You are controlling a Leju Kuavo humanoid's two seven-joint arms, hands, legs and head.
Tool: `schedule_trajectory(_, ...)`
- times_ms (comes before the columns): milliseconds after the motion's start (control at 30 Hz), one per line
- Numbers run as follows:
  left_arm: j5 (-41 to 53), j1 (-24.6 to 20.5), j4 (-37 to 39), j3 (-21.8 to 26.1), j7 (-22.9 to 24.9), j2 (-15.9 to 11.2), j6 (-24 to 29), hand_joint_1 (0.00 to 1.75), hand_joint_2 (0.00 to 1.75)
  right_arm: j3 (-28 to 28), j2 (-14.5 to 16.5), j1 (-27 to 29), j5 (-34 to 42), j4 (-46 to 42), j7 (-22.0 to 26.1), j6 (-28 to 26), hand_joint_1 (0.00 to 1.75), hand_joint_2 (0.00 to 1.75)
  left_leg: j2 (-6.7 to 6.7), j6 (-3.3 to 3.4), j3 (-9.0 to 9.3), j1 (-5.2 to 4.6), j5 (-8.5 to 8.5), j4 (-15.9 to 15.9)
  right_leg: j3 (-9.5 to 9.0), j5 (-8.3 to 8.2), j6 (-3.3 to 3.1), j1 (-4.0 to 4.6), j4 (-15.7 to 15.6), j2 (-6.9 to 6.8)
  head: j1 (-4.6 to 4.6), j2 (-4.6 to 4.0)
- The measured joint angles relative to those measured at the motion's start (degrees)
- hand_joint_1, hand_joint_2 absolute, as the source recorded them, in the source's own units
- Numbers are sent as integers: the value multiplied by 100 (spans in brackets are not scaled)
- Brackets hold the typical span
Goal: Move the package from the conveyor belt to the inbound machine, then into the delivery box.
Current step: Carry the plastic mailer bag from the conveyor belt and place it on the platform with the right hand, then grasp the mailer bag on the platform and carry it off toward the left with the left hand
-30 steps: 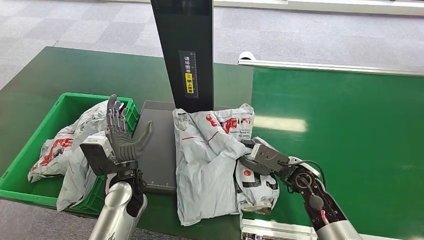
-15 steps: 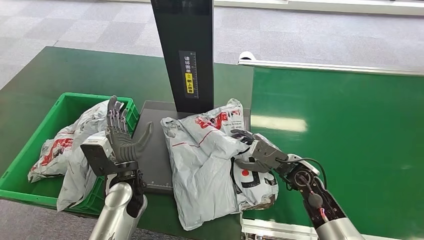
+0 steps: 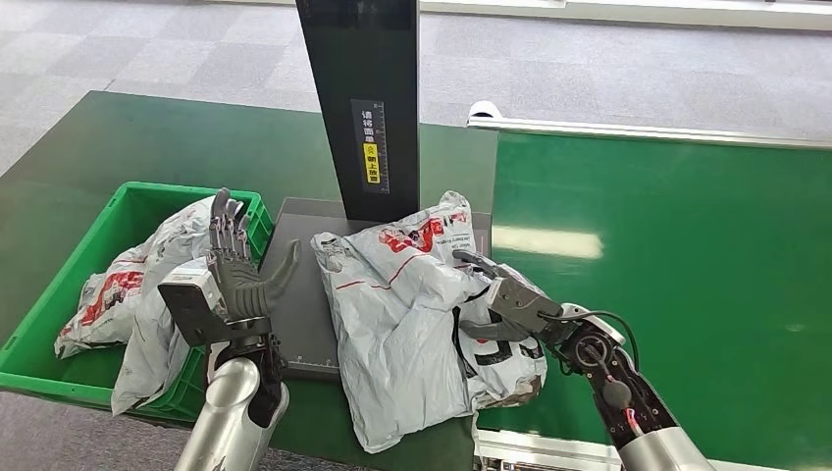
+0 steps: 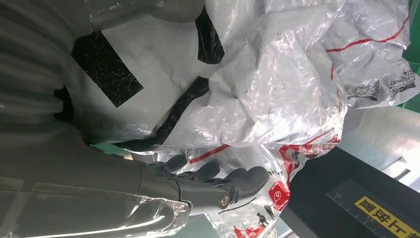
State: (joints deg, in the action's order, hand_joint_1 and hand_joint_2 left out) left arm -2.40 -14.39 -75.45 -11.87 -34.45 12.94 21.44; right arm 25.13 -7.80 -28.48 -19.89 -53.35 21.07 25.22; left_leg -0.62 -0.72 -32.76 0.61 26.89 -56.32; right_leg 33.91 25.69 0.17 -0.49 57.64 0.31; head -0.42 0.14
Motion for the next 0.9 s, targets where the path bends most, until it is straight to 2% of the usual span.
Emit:
schedule_trajectory(133, 0, 1, -1, 0, 0, -1, 0, 0, 175, 14, 0, -7, -1, 13, 0, -3, 0, 175, 0, 0, 0, 0, 0, 0, 0, 0, 0, 0, 0, 0, 0, 0)
schedule_trajectory(533, -4, 42, 0, 0, -31, -4, -10, 0, 175, -91, 12, 23, 251, -61, 108, -378, 0, 175, 0, 0, 0, 0, 0, 0, 1, 0, 0, 0, 0, 0, -1, -1)
schedule_trajectory(667, 8, 72, 17, -4, 24, -12, -116, 0, 175, -547, 168, 169, 1423, -392, 434, -265, 0, 175, 0, 0, 0, 0, 0, 0, 1, 0, 0, 0, 0, 0, -1, 0)
schedule_trajectory(800, 24, 104, 72, -8, 35, -32, -199, 0, 175, -1221, 398, 241, 2698, -819, 267, -147, 0, 175, 0, 0, 0, 0, 0, 0, 2, 0, 0, 0, 0, 0, -1, 0)
schedule_trajectory(900, 24, 112, 114, -16, 42, -46, -248, 0, 175, -1598, 495, 251, 3204, -960, 149, -54, 0, 175, 0, 0, 0, -1, 0, 0, 0, 0, 0, -1, 0, 0, 1, -1)
